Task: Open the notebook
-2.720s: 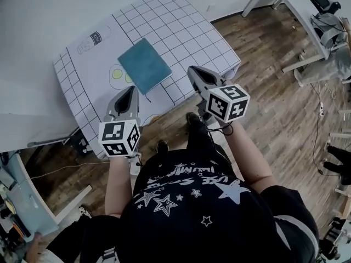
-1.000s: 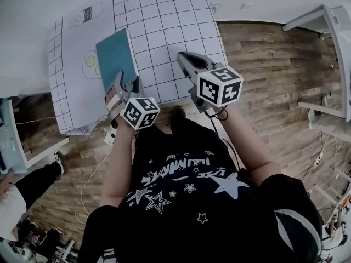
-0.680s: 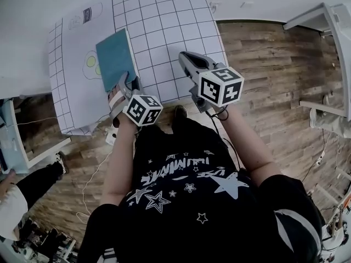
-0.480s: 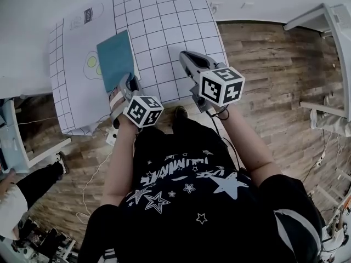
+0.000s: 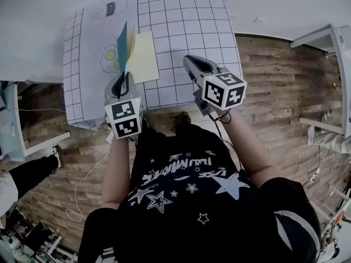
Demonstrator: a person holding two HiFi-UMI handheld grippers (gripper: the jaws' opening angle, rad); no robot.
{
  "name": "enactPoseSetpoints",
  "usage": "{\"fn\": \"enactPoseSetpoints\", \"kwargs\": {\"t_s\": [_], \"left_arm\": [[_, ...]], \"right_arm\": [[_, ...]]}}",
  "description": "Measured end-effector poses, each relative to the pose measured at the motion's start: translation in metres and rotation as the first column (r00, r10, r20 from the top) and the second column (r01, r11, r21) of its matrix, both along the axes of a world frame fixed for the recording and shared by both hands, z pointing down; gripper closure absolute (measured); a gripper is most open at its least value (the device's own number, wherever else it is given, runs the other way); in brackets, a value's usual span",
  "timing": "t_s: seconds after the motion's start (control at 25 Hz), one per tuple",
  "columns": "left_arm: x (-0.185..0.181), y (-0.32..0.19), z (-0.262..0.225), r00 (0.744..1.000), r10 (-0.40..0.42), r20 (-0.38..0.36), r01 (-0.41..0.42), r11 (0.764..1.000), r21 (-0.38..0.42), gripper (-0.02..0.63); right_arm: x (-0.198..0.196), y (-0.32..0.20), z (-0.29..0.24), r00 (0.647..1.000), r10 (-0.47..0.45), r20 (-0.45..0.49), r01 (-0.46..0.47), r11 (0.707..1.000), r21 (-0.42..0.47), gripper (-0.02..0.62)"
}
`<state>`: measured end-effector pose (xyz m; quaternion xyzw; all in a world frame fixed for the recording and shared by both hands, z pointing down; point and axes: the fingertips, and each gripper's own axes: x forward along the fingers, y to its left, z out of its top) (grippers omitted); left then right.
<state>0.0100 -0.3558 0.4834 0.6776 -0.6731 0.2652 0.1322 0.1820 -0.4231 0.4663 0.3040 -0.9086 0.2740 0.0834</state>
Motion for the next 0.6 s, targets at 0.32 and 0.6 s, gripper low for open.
{"fn": "enactPoseSetpoints", "kwargs": {"t_s": [0.32, 0.6], "left_arm": [[-0.087, 0.027, -0.008, 0.989, -0.099, -0.108, 0.101, 0.995, 0.019, 0.557], [-0.142, 0.043, 0.03, 0.97, -0.131, -0.207, 0.118, 0.99, -0.072, 0.534]], "right_arm": [[-0.064, 0.01, -0.019, 1.0, -0.018, -0.016, 0.018, 1.0, 0.024, 0.578], [-0.115, 0.015, -0.029, 0.999, -0.005, -0.051, 0.007, 0.999, 0.045, 0.578]]}}
